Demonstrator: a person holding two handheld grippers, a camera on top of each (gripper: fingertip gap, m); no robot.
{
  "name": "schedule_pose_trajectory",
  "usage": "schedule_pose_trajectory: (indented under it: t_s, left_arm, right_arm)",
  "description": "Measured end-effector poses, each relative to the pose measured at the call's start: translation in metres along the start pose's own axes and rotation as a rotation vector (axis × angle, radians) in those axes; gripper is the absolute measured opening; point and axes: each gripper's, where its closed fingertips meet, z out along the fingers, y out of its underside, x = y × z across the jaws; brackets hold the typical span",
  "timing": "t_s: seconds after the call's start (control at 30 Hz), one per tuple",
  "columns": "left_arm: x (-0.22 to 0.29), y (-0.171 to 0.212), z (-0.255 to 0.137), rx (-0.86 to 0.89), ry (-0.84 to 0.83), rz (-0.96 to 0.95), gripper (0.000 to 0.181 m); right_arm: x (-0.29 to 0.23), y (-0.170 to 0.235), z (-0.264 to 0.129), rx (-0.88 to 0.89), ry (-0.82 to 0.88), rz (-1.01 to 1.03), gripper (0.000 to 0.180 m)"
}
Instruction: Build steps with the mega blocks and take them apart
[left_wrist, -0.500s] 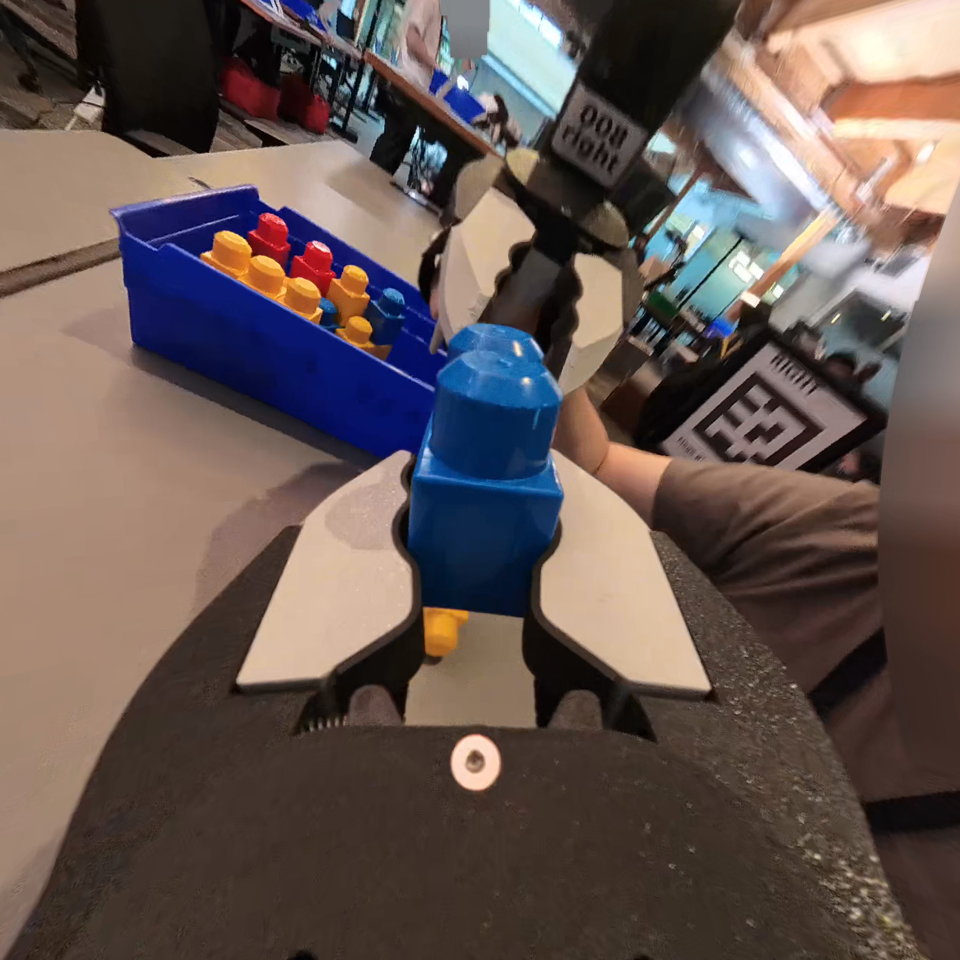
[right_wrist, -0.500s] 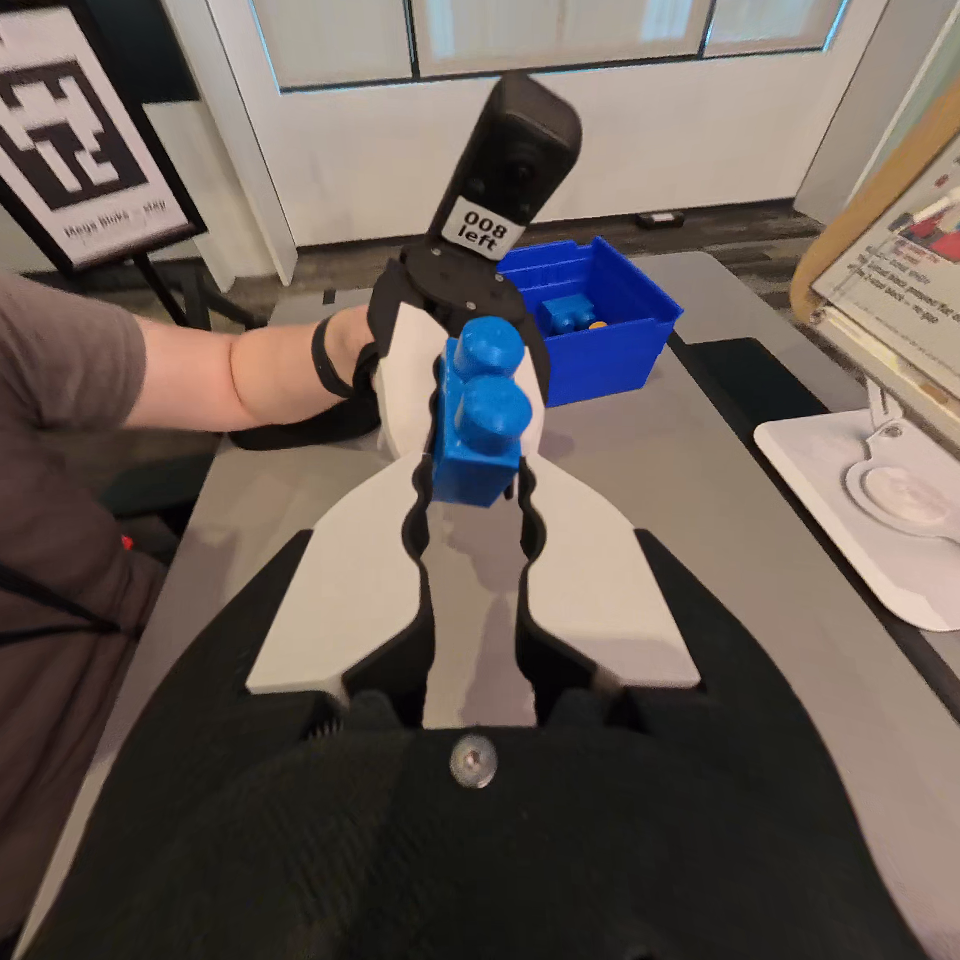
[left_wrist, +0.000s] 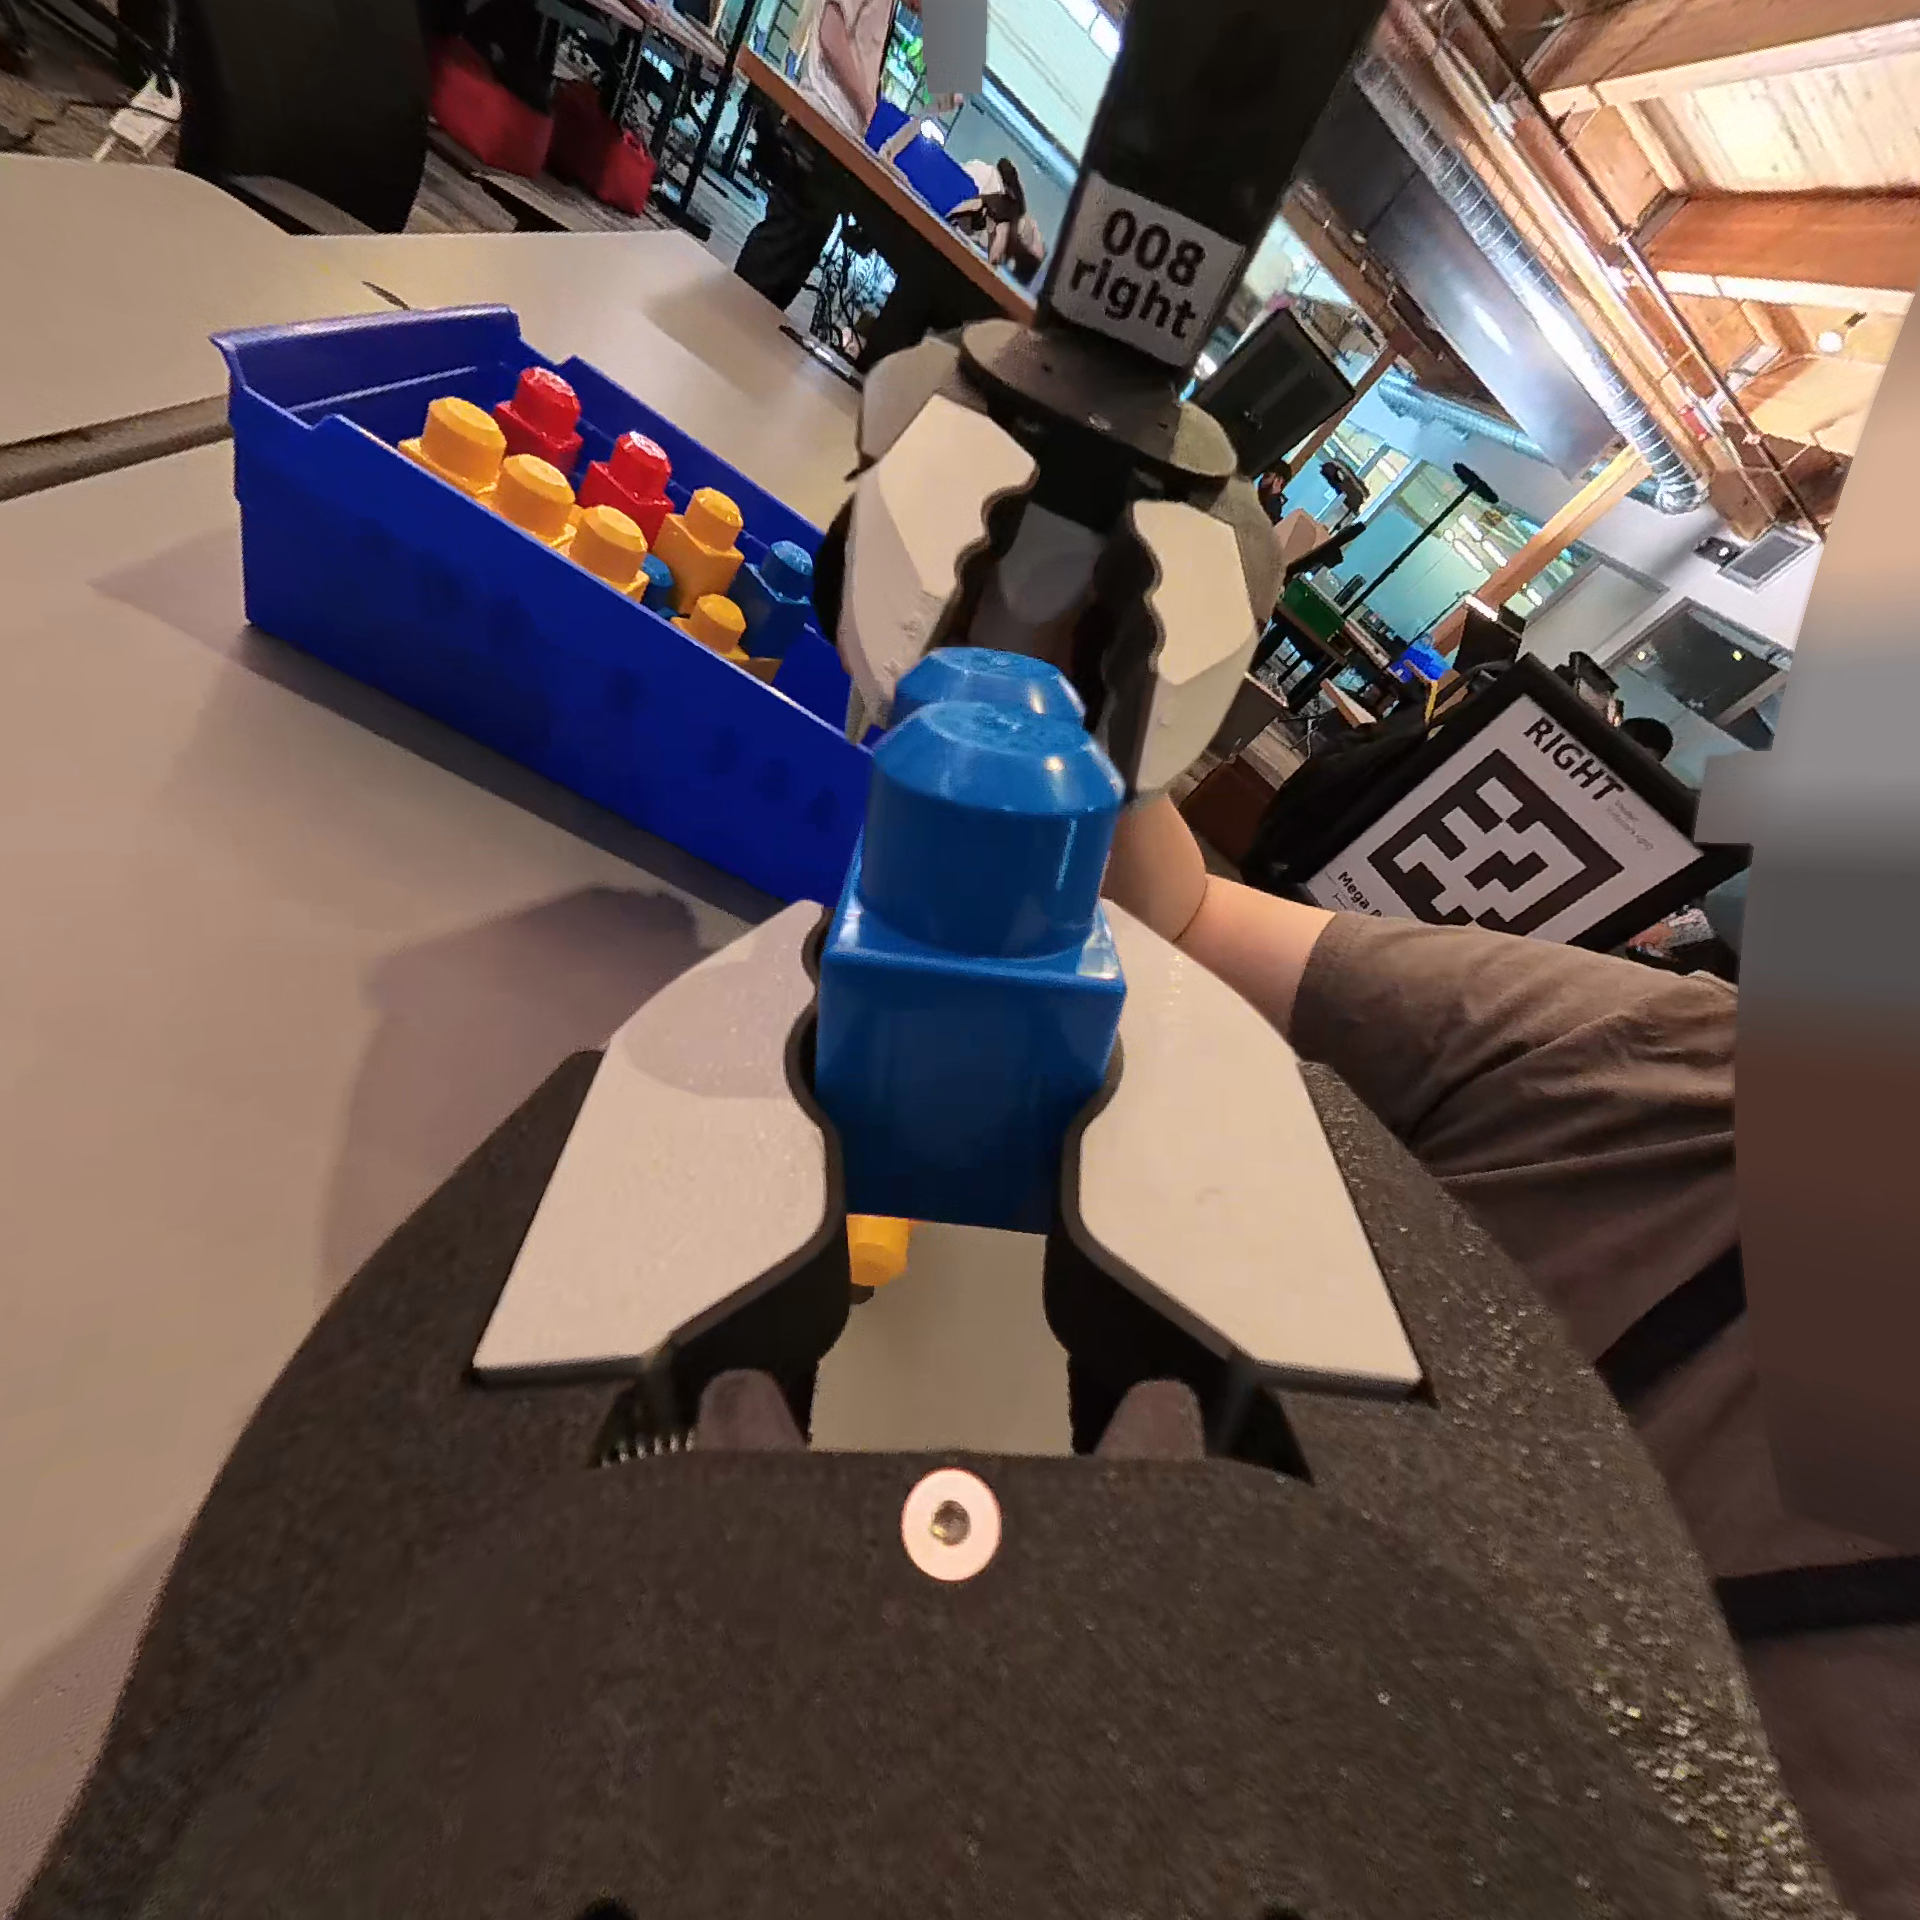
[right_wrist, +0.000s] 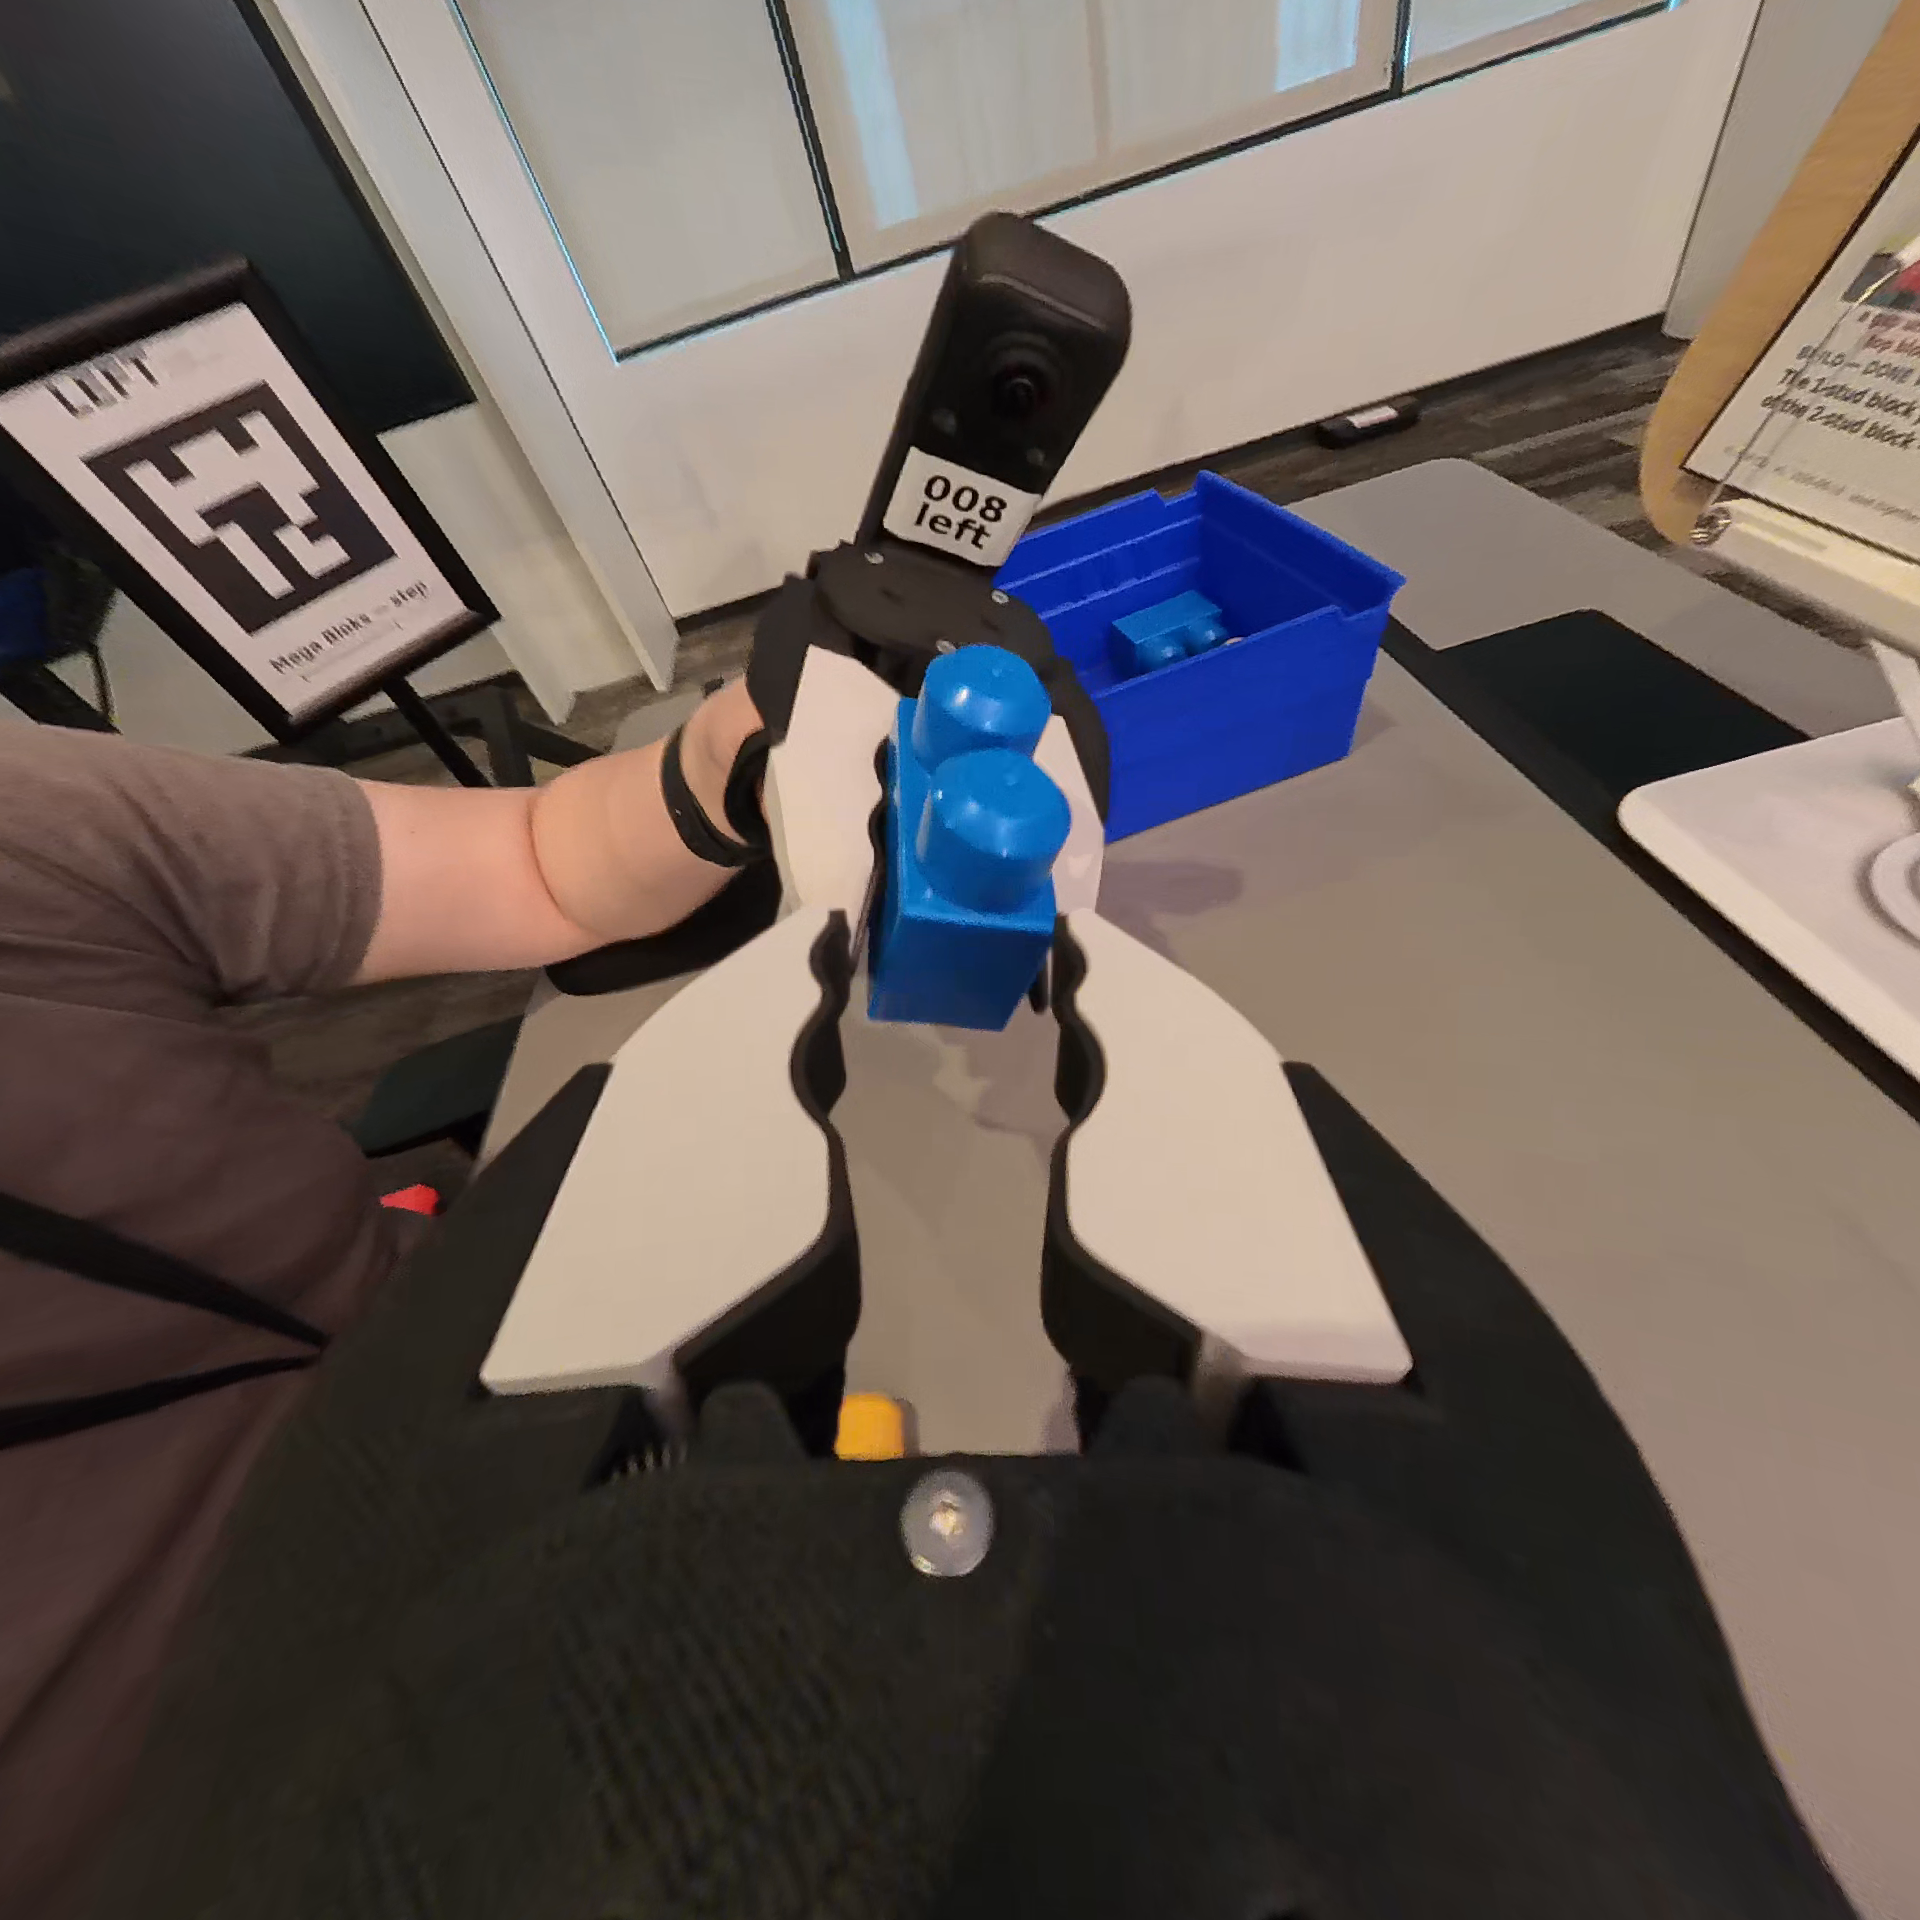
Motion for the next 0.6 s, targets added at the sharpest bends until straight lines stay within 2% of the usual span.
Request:
schedule_pose_trajectory:
  t_s: [0.17, 0.23, 0.6]
  left_arm:
    - [0.005, 0.007, 0.006, -0.047, 0.006, 0.02, 0.043]
    - [0.004, 0.009, 0.007, -0.056, -0.01, 0.032, 0.043]
    - [0.001, 0.015, 0.008, -0.095, -0.022, 0.007, 0.043]
  right_arm:
    - [0.001, 0.001, 0.008, 0.034, -0.033, 0.083, 0.04]
    - [-0.002, 0.003, 0.01, 0.033, -0.066, 0.103, 0.029]
    - [0.002, 0.008, 0.012, 0.019, -0.086, 0.153, 0.028]
